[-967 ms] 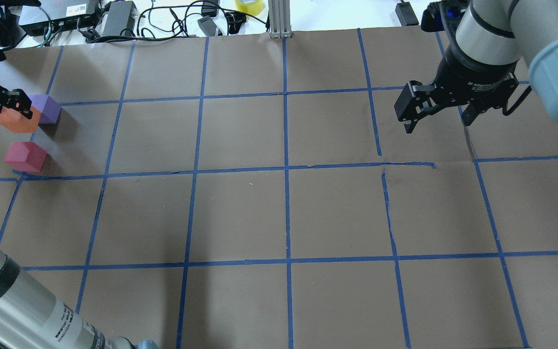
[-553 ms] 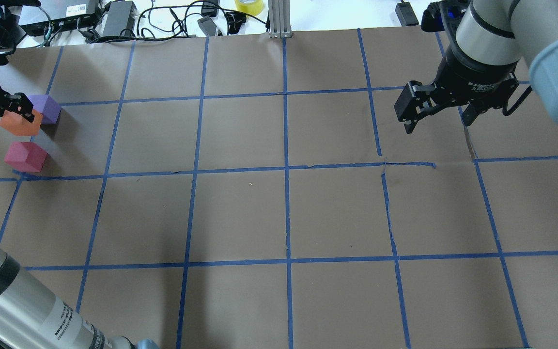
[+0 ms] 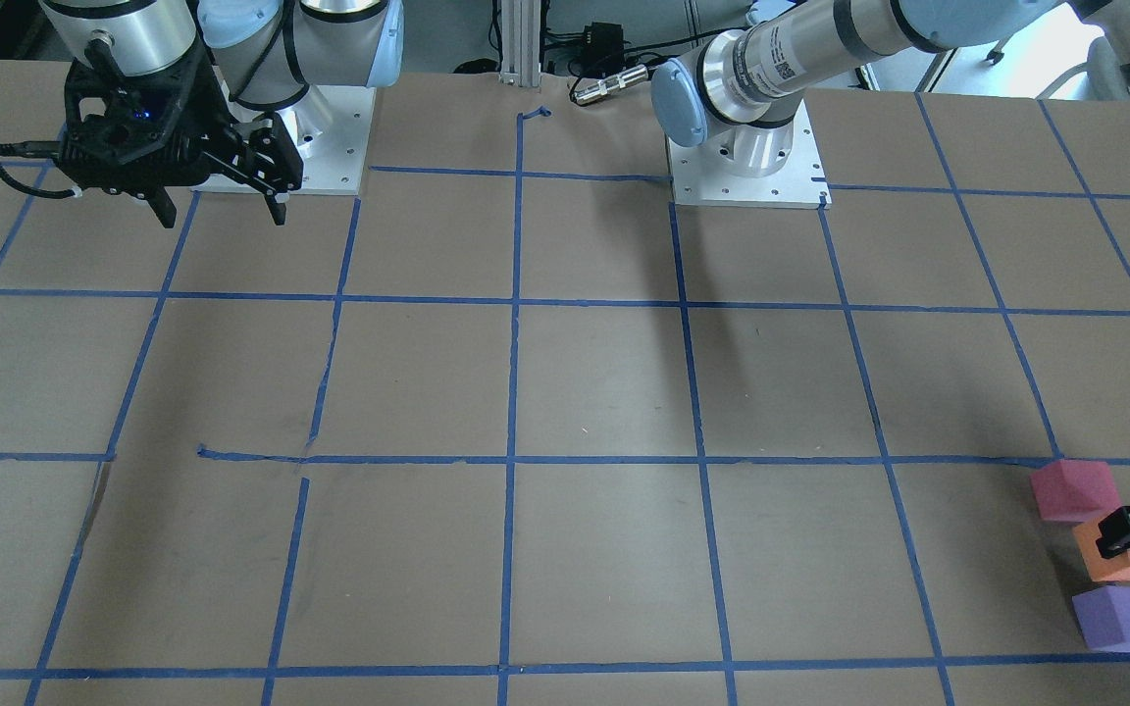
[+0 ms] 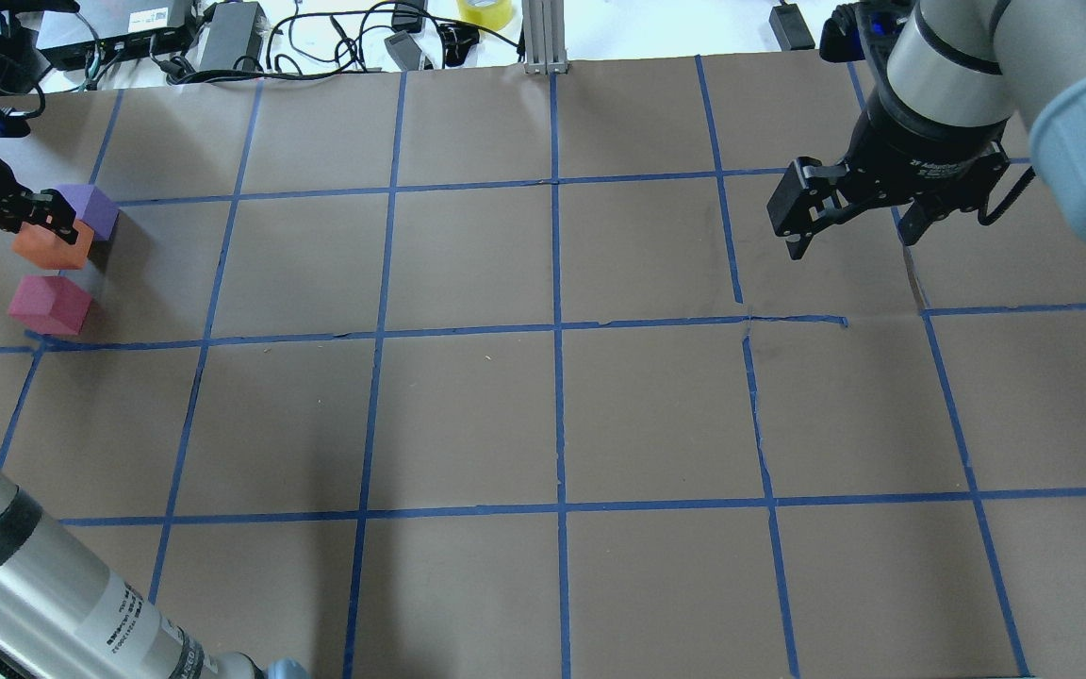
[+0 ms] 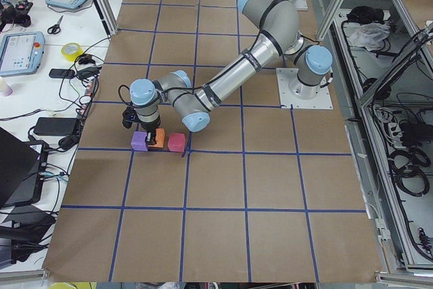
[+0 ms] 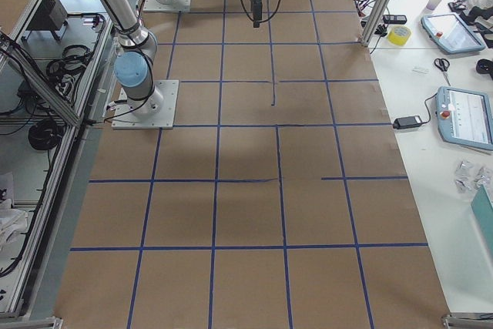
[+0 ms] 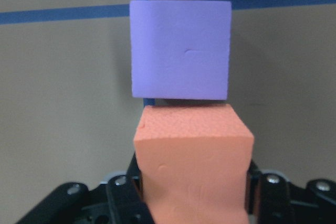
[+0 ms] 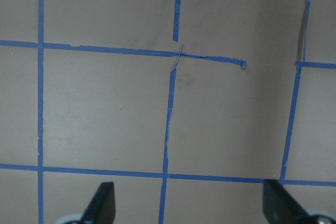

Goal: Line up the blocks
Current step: 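Lower the orange cube between the purple and pink cubes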

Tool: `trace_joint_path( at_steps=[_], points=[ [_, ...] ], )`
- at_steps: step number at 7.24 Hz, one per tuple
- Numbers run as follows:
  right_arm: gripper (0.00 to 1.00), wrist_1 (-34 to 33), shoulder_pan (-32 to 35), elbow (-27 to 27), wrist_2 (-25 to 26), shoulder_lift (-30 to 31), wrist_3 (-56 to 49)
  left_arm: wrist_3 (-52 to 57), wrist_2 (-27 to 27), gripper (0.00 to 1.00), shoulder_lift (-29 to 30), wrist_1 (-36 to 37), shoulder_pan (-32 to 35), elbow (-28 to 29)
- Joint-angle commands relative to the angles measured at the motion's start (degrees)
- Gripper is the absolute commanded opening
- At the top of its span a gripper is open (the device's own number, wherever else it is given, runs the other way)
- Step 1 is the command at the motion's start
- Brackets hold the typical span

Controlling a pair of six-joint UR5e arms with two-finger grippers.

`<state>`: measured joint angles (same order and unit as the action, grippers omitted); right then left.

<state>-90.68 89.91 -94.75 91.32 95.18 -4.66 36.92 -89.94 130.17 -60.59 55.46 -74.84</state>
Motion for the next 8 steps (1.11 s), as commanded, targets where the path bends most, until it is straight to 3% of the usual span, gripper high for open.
trace_joint_path(
  at_steps=[1,8],
  points=[
    [1.00,0.0,0.0,0.0,0.0,0.0,0.0,0.0,-0.1,0.08,1.0,0.4,0.0,-0.1],
    [1.00,0.1,0.0,0.0,0.0,0.0,0.0,0.2,-0.1,0.08,1.8,3.6,-0.1,-1.8]
  ],
)
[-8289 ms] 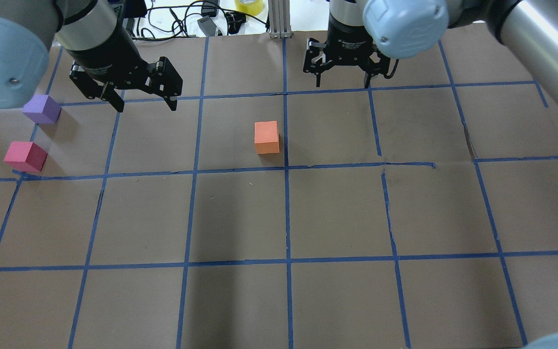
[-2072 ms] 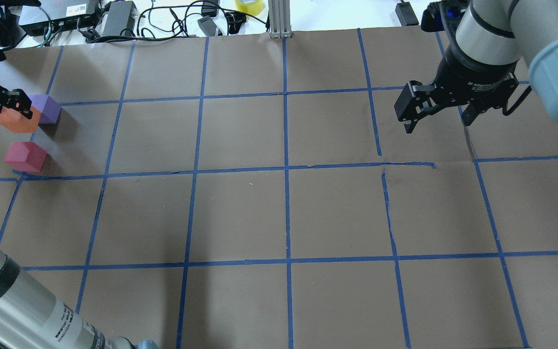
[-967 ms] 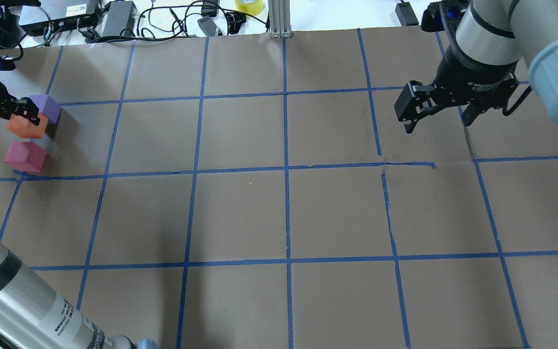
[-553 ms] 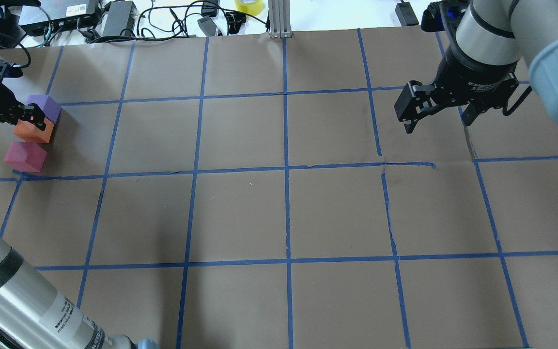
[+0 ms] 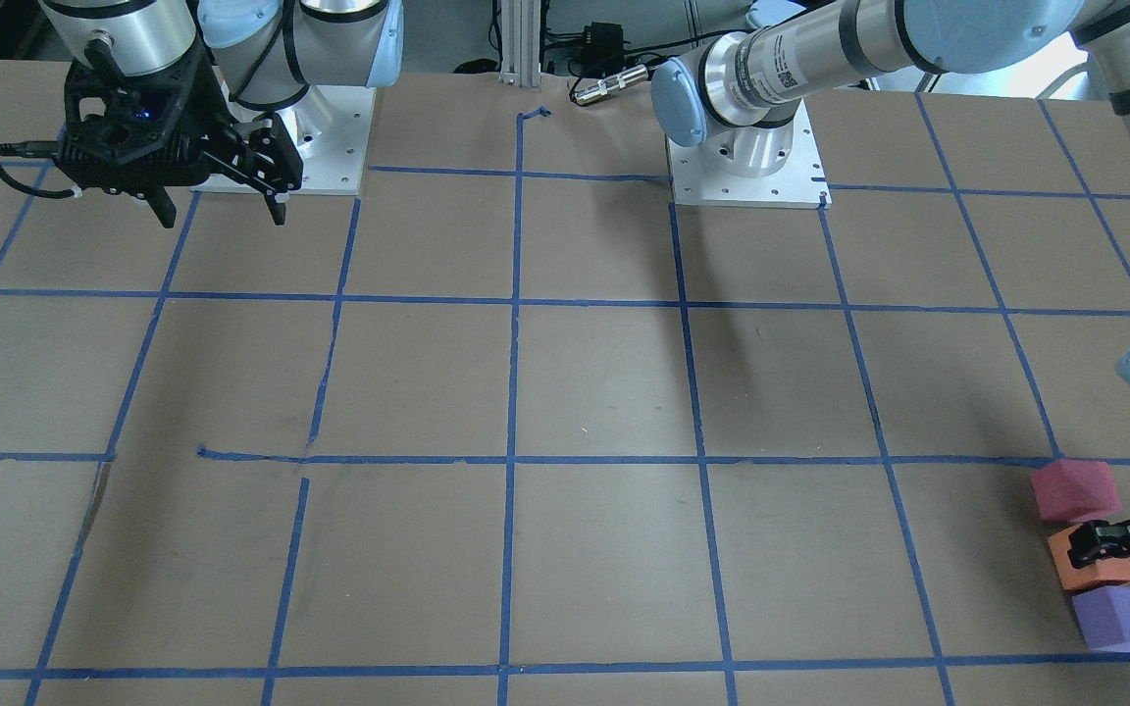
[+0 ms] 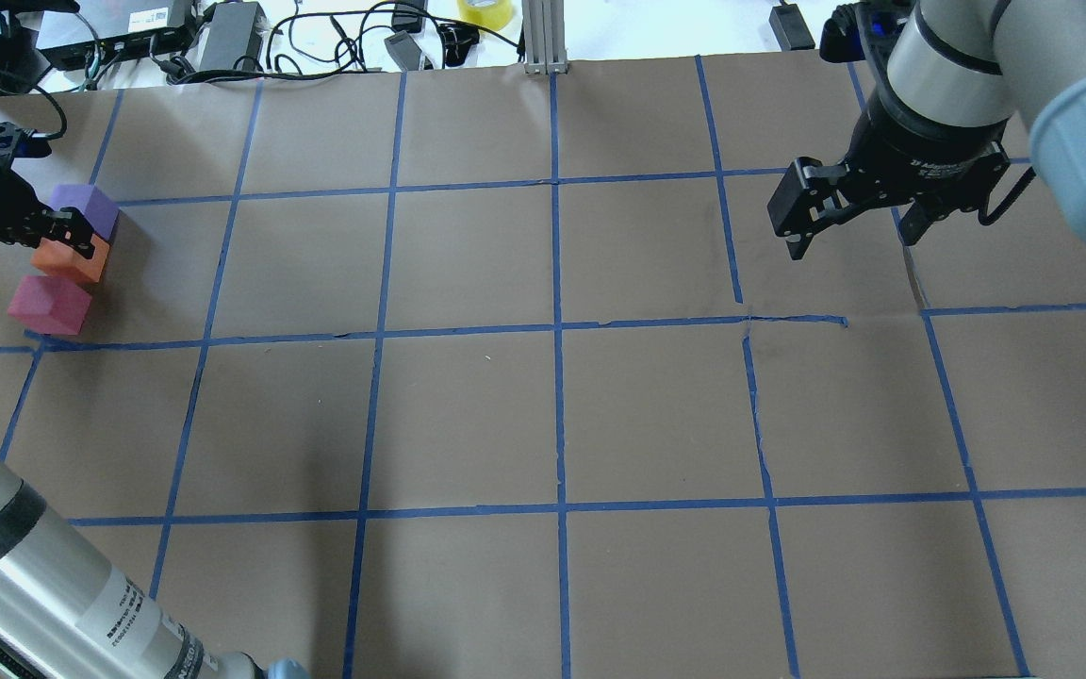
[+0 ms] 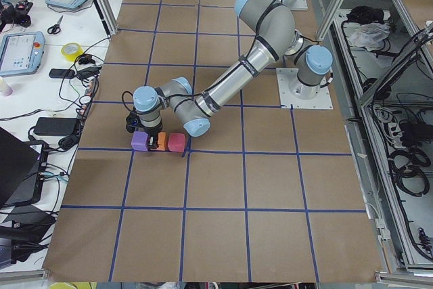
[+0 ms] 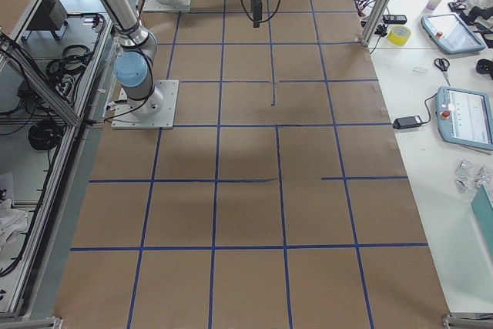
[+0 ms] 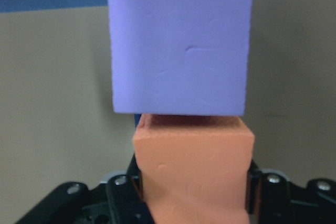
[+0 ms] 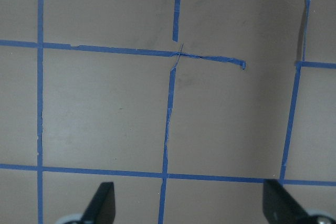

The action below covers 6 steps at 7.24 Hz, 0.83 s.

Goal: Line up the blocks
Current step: 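Lower the orange cube between the purple and pink cubes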

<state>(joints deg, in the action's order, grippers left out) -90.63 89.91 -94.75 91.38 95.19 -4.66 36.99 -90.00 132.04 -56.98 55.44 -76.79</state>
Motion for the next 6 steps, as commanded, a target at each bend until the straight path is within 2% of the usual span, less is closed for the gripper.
trace_joint_path(
  at_steps=[1,4,5,6],
  points=[
    [1.00,-0.1,0.0,0.0,-0.1,0.0,0.0,0.1,0.1,0.08,-0.1,0.0,-0.2,0.4],
    [1.00,-0.1,0.0,0.0,-0.1,0.0,0.0,0.0,0.1,0.09,-0.4,0.0,-0.3,-0.2],
    [1.00,0.0,0.0,0.0,0.0,0.0,0.0,0.0,0.0,0.34,0.0,0.0,-0.3,-0.3],
    [1.00,0.0,0.0,0.0,0.0,0.0,0.0,0.1,0.1,0.91,-0.2,-0.1,-0.3,-0.4]
  ],
)
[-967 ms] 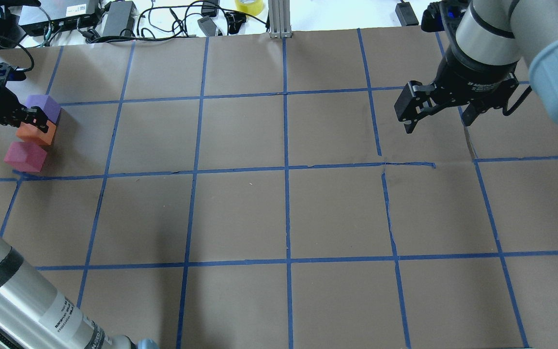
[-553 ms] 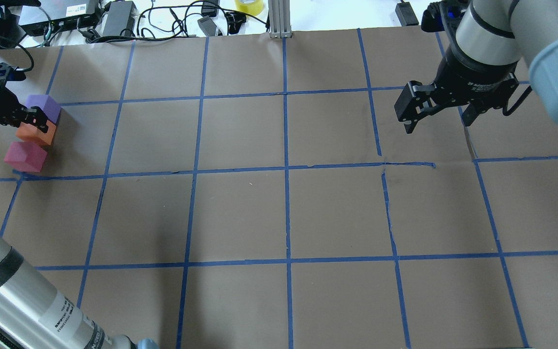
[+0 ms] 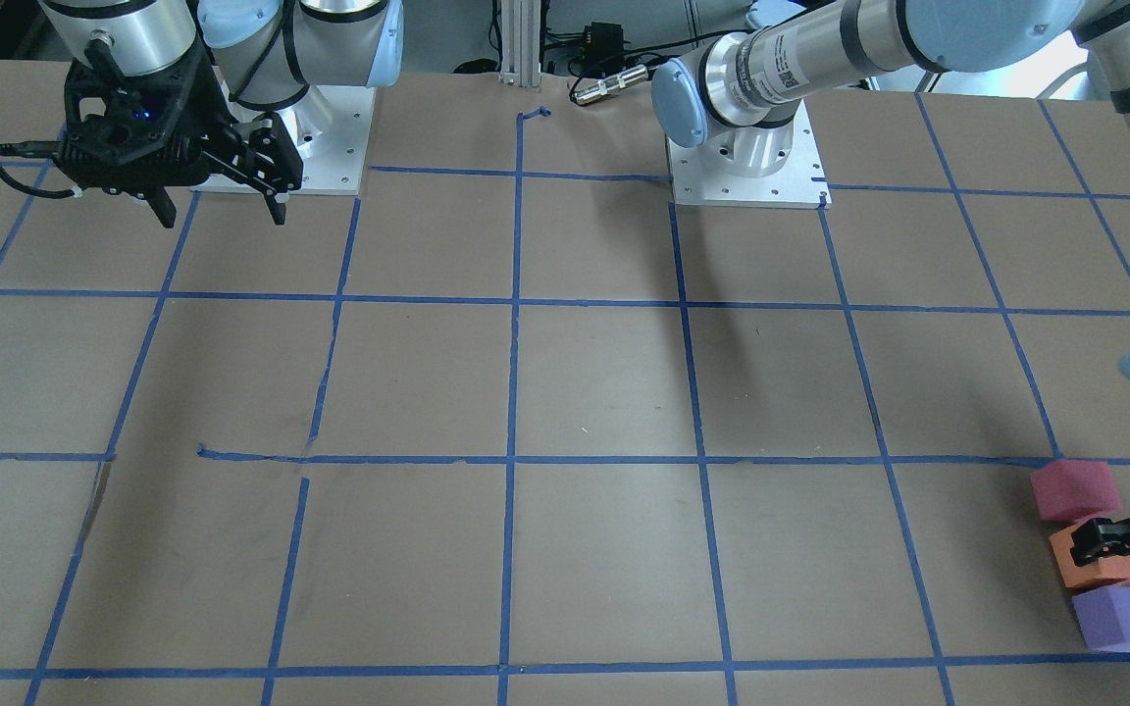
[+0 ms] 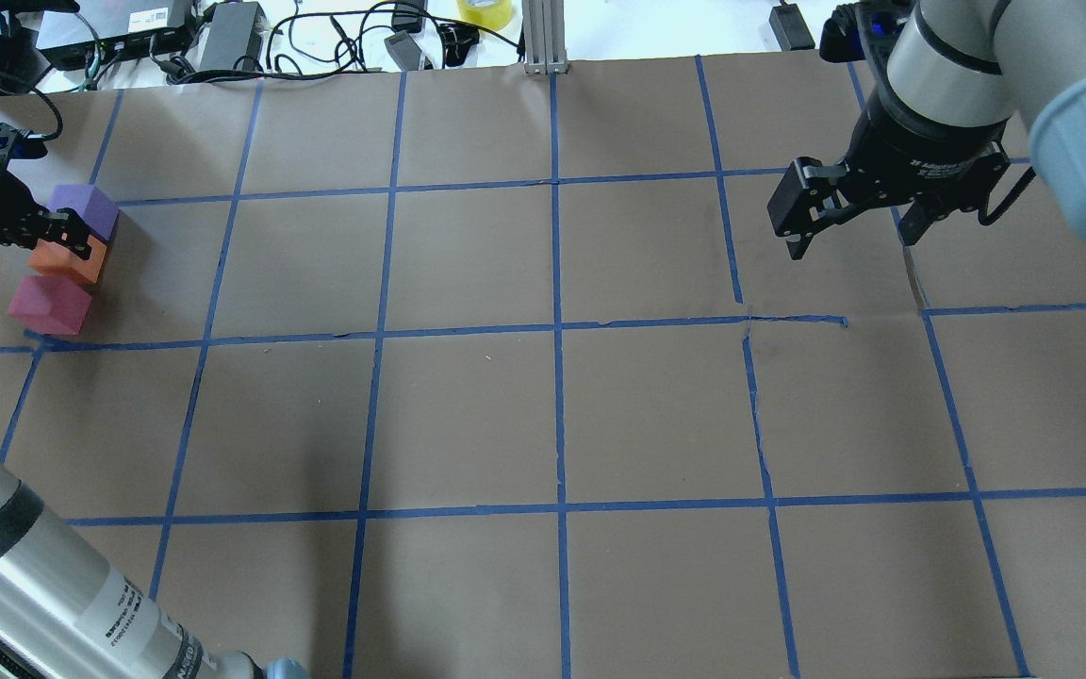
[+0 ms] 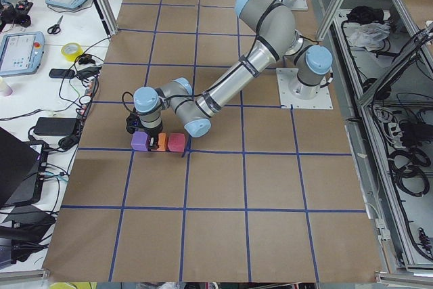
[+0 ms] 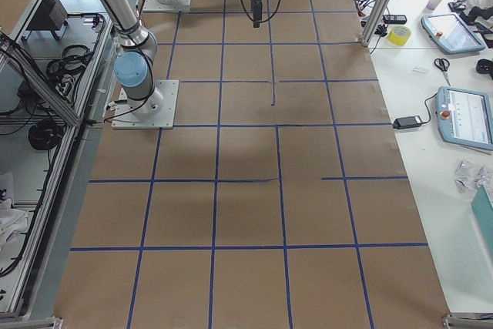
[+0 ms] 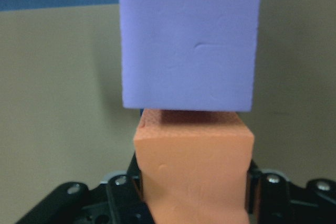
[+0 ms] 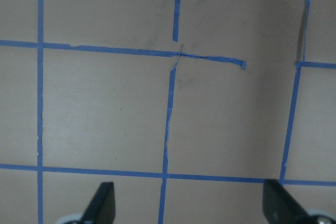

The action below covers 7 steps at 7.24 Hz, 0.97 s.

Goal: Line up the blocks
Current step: 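Lower the orange cube between the purple and pink cubes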

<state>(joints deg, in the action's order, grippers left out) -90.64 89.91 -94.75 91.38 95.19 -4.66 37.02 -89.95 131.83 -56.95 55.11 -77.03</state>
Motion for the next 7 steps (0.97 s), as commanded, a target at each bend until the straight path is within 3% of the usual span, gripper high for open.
trace_joint_path(
  at_steps=[1,4,7],
  points=[
    [1.00,0.0,0.0,0.0,0.0,0.0,0.0,0.3,-0.3,0.98,-0.1,-0.1,0.0,-0.1],
    [1.00,-0.1,0.0,0.0,-0.1,0.0,0.0,0.0,-0.7,1.00,-4.2,-3.6,0.6,0.1],
    [1.00,-0.1,0.0,0.0,-0.1,0.0,-0.1,0.3,-0.2,1.00,-17.5,-19.7,1.0,0.7]
  ],
)
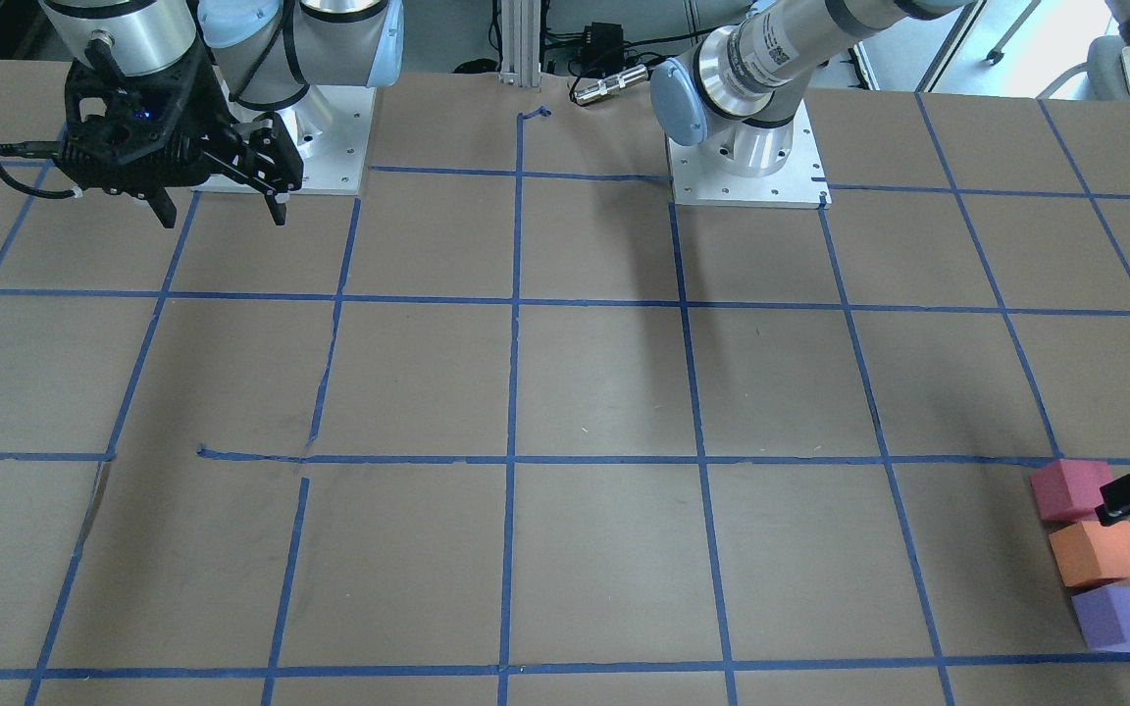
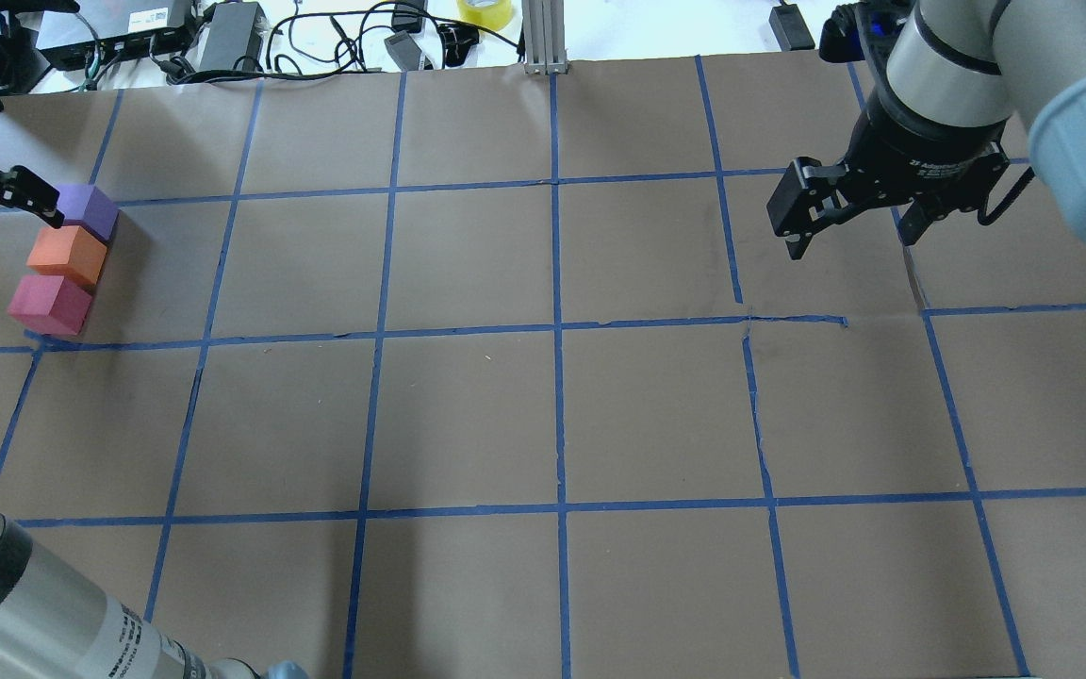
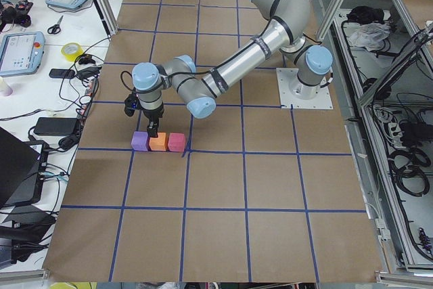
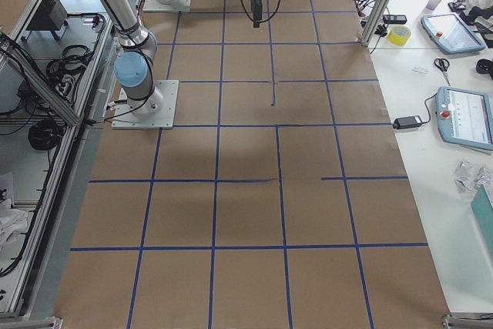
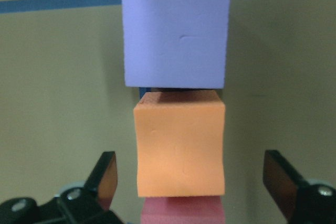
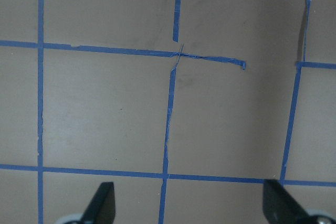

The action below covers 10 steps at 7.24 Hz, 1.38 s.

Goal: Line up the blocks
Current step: 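Open the left gripper and raise it away from the cubes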

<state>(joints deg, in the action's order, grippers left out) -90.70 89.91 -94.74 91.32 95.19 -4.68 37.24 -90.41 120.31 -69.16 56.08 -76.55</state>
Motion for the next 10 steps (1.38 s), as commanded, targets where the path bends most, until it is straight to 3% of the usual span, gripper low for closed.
trace_joint_path(
  at_steps=[1,2,3,6,10],
  points=[
    [1.00,0.0,0.0,0.0,0.0,0.0,0.0,-0.1,0.2,1.00,-11.5,-13.7,0.1,-0.4],
    [1.00,0.0,0.0,0.0,0.0,0.0,-0.1,-0.6,-0.6,1.00,-16.5,-22.1,0.1,-0.9],
    [1.00,0.0,0.0,0.0,0.0,0.0,-0.1,-0.7,-0.6,1.00,-20.4,-26.0,0.1,-1.7],
    [1.00,-0.1,0.0,0.0,0.0,-0.1,-0.1,-6.5,0.3,0.98,-27.6,-28.6,2.3,-6.3],
    [1.00,0.0,0.0,0.0,0.0,0.0,0.0,-30.9,-0.3,1.00,-27.2,-25.0,22.7,-6.5]
  ],
)
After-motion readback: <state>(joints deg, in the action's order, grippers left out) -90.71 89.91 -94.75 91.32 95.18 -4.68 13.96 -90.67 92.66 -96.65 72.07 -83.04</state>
